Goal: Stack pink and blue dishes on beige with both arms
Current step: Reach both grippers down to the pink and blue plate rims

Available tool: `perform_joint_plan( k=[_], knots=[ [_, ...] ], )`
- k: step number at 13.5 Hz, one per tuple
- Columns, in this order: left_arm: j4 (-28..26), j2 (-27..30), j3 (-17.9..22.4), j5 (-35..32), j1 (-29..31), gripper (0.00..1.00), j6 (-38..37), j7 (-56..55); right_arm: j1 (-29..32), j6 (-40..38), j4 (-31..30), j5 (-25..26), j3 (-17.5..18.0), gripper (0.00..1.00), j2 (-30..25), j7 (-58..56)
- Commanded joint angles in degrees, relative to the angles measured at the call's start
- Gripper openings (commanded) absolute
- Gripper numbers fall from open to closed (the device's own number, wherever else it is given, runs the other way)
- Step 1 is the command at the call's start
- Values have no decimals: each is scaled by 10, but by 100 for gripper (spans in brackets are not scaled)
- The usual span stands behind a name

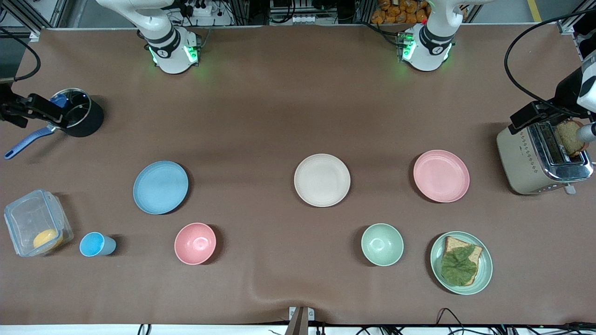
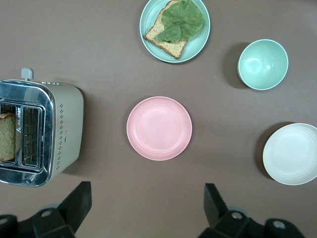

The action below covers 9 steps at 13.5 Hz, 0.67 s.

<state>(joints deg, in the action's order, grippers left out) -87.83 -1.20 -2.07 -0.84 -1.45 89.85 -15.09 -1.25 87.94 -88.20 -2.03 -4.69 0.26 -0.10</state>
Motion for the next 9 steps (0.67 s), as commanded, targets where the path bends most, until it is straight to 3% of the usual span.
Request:
perform_joint_plan(
  k=[1, 5, 6, 9],
  knots=[
    [17, -4, 0, 0, 4, 100, -15, 16, -1, 5, -14, 8, 2, 100, -14, -4],
    [7, -12, 0, -14, 7, 100, -21, 27, -4, 5, -14, 8, 2, 100, -13, -4],
    [-24, -16, 0, -14, 8, 100, -20, 26, -3, -2, -14, 6, 2, 100, -11, -7],
    [-145, -12, 0, -27, 15, 100, 106, 28, -27, -19, -10, 1, 3, 100, 15, -9]
  ],
)
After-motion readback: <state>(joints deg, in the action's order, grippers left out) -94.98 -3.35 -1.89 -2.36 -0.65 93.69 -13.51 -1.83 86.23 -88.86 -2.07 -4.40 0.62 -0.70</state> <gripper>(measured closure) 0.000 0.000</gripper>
